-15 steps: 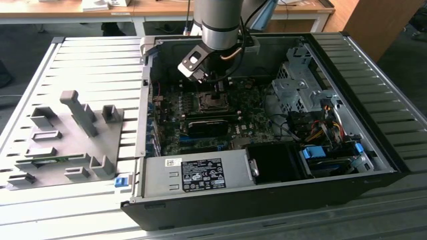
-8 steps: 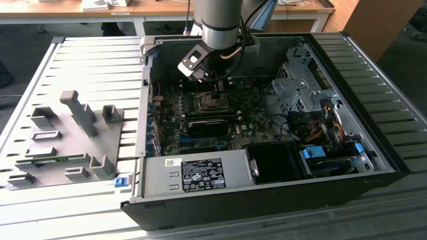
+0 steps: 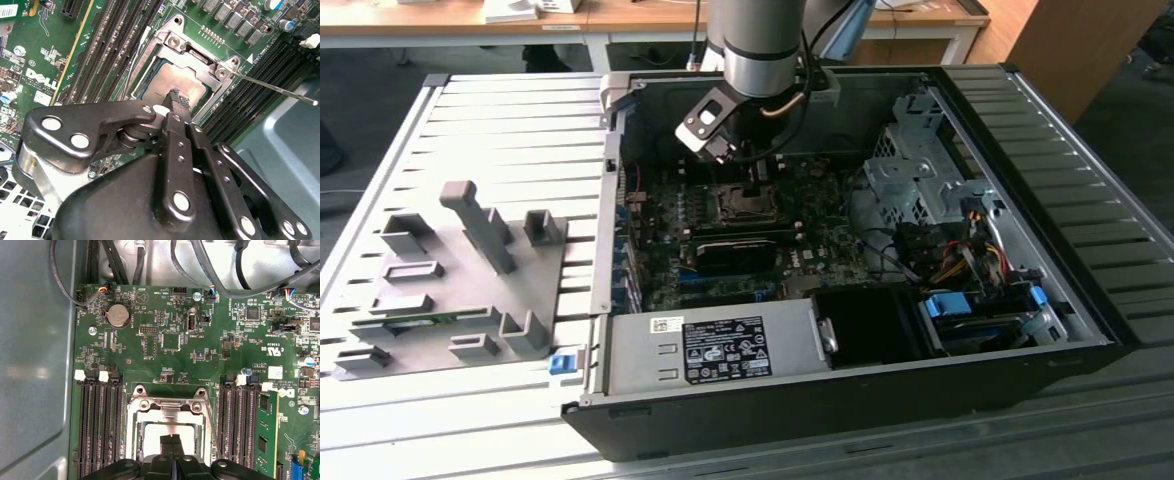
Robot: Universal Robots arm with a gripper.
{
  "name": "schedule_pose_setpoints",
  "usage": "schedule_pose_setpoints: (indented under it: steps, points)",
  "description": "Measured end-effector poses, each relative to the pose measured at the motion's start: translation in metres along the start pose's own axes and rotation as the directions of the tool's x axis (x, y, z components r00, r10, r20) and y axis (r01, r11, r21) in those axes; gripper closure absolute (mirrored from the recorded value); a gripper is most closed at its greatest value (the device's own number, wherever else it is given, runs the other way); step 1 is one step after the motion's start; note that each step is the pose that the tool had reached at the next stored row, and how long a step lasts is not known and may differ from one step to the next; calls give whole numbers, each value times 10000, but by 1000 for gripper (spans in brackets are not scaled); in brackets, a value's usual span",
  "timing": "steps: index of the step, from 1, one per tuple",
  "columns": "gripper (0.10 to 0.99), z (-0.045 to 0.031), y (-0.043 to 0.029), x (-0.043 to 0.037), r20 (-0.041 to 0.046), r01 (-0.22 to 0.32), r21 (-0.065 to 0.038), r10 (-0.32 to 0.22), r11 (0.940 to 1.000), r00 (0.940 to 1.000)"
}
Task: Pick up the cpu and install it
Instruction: 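Install the first cpu locking lever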
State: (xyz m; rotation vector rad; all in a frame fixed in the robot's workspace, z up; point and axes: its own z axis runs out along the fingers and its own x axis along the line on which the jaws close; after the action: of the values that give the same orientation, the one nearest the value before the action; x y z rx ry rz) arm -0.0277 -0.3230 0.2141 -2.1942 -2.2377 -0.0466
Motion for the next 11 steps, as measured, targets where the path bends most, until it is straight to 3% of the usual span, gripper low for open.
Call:
schedule_pose_setpoints:
  steps: [11]
  points:
    - [980,-26,1,1,0,0,0,0,10000,10000]
